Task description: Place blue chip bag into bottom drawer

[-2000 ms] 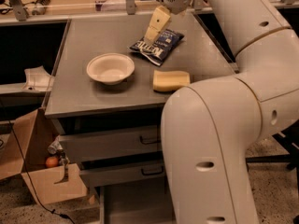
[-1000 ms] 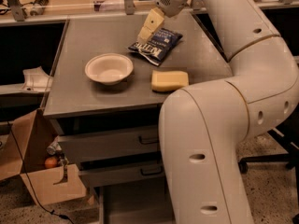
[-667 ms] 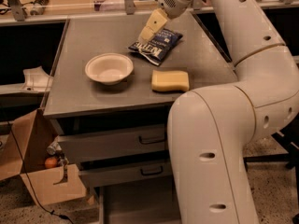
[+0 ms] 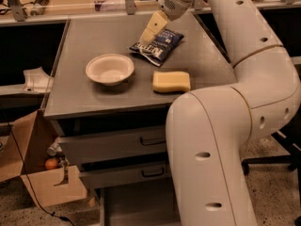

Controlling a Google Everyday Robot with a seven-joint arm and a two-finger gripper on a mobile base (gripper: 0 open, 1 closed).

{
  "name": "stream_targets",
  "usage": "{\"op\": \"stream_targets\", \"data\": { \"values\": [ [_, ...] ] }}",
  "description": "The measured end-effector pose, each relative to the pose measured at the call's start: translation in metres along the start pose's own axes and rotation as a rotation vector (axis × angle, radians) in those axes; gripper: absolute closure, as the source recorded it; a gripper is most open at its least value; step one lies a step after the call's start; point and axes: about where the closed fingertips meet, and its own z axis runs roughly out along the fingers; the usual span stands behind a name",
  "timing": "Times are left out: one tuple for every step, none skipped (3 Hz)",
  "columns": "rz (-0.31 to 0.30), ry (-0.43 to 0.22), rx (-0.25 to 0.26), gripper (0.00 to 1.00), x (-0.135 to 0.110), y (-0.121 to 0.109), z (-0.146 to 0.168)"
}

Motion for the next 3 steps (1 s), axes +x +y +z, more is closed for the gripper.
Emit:
{"op": "stream_targets", "data": {
  "values": [
    [-0.015,0.025,0.030,0.00,0.004,-0.008,0.002],
    [-0.001,0.090,0.052,0.00,0.017,-0.018,0.016],
    [0.001,0.092,0.053,0.00,0.018,-0.019,0.017]
  ]
}}
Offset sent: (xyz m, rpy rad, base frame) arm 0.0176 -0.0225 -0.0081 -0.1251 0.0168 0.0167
